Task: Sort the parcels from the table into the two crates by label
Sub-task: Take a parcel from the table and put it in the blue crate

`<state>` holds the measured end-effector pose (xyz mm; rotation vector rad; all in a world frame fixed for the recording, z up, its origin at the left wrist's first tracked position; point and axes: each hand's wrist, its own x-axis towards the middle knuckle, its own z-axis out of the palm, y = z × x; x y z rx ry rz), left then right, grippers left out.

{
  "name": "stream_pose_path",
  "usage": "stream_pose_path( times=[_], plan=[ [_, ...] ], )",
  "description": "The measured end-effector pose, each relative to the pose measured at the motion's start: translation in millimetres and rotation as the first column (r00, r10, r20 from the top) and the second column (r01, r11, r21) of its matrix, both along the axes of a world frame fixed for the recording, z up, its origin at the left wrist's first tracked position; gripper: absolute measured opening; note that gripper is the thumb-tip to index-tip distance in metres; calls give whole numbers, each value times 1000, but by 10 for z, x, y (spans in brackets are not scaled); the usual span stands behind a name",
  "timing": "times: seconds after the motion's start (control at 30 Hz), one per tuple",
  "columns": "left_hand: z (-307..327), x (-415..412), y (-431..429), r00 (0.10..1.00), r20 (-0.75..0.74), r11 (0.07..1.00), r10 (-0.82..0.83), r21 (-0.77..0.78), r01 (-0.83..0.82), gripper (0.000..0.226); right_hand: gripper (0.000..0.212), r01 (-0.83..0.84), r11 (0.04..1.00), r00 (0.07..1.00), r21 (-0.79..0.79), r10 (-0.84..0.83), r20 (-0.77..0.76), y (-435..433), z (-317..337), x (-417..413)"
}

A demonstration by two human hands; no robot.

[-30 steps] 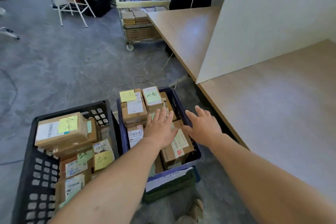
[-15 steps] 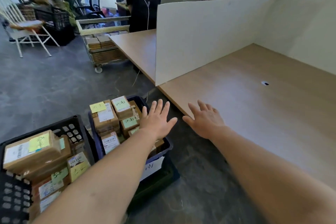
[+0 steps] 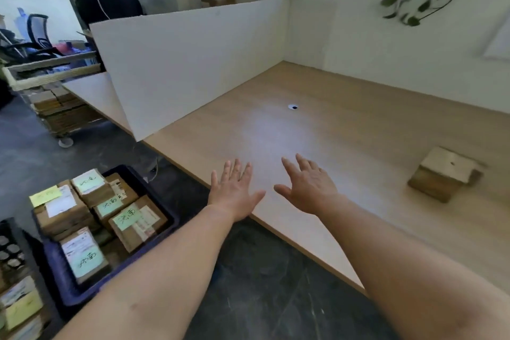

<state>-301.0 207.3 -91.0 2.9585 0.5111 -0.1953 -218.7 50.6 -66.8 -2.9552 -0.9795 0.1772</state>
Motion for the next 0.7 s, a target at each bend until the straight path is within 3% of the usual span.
stream_pose_path(
  times=[0.27, 0.53, 0.7],
  plan=[
    [-75, 583, -1131, 976, -6, 976, -217, -2, 217, 77, 85, 219, 976, 976, -11, -219, 13, -1283, -39, 263],
    [-159, 1187, -1935, 908, -86, 910, -410, 36, 414, 74, 72, 445, 893, 896, 75, -444, -30, -2091, -180, 485],
    [-199, 1730, -2407, 851, -62, 851, -521, 33, 524, 71, 71, 547, 834, 837, 64, -546, -42, -2509, -275, 815]
  ],
)
